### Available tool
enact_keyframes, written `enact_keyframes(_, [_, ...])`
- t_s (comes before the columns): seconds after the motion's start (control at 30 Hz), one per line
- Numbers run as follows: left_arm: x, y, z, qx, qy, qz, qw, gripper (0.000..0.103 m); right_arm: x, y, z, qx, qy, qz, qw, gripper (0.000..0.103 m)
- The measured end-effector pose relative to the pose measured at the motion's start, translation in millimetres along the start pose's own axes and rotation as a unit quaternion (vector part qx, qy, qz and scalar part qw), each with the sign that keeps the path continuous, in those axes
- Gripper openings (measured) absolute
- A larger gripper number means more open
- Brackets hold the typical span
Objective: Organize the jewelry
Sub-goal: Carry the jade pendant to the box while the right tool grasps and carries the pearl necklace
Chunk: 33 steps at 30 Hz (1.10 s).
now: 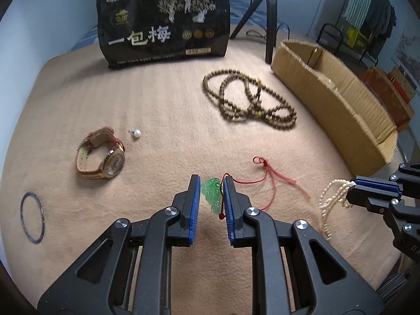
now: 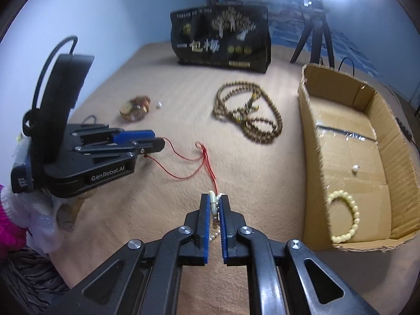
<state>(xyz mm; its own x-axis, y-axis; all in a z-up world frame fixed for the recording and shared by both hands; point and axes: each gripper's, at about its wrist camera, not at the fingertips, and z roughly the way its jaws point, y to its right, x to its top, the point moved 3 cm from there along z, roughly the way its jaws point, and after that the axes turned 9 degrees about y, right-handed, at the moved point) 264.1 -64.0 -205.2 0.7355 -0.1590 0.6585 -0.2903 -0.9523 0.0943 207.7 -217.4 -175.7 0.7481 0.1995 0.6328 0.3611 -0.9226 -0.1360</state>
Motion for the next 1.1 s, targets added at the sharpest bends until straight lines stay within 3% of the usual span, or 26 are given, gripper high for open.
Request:
enact_keyframes(0.63, [49,18,-72,-0.044,0.083,-0.037,0.9949,0.016,48,6,-76,0.004,0.112,0.024,0.993,0.004])
enact_keyframes(0.8, [64,33,-87,-0.066,0.104,-0.046,0.9913,0.016,58,22,-95,-0.003,0.136,0.039,0.990,0.004])
enact_keyframes(1.1, [88,81,-100,-0.101,0.130,-0.019,0.9862,0.016,70,70,-123,-0.033,0.168,0.071,0.983,0.004])
